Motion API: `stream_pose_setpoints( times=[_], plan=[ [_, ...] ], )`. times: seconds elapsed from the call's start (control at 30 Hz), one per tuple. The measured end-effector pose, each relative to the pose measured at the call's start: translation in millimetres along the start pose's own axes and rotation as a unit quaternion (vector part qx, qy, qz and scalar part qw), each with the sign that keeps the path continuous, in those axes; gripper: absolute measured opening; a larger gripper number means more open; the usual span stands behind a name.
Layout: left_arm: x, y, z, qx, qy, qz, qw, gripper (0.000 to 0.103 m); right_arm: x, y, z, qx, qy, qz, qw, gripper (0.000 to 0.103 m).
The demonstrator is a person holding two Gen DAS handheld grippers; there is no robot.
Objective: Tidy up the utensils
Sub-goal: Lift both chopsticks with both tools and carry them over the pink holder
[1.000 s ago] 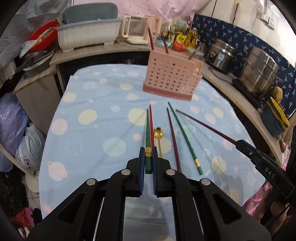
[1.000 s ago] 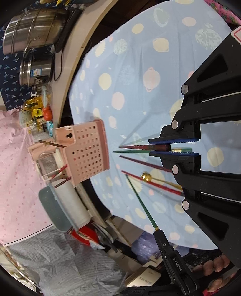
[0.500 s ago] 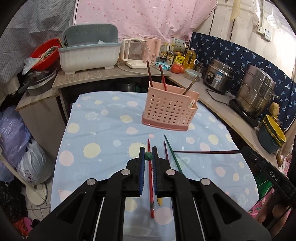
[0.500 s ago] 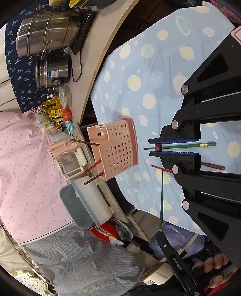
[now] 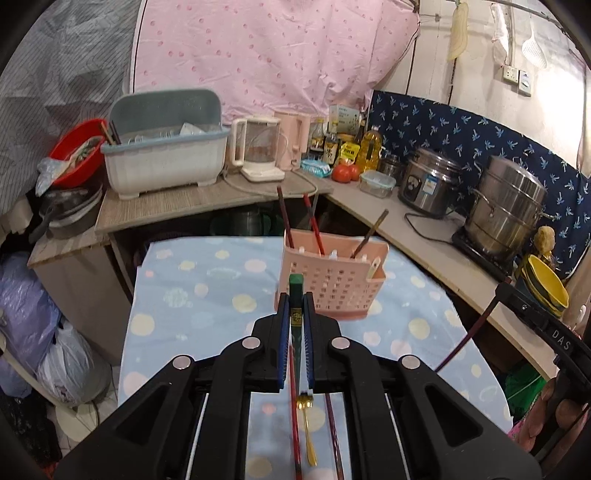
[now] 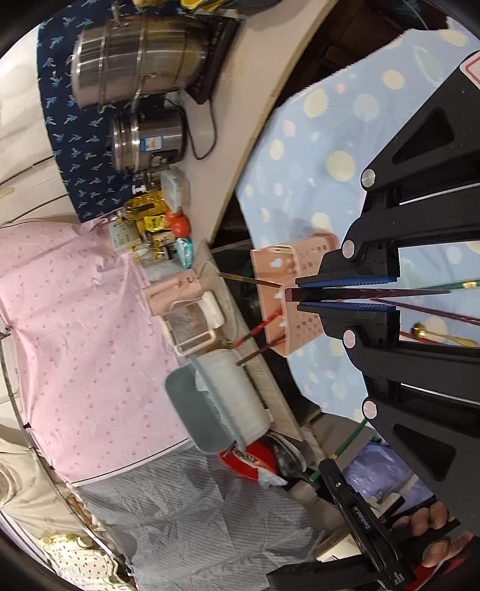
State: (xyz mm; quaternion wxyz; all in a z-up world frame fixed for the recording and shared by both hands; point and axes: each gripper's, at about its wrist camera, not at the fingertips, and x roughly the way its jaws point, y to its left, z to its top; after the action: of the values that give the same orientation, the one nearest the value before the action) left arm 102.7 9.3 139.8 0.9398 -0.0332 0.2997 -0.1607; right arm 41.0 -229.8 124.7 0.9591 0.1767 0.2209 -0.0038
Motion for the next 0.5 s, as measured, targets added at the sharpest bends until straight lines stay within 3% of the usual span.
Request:
stream_pose_setpoints(
  times=[0.5],
  plan=[
    [16.1, -18.1, 113.2, 0.015, -0.088, -0.007, 0.9960, 0.007, 39.9, -7.9, 102.4, 0.008, -0.087, -0.024, 0.996, 0.007]
  ],
)
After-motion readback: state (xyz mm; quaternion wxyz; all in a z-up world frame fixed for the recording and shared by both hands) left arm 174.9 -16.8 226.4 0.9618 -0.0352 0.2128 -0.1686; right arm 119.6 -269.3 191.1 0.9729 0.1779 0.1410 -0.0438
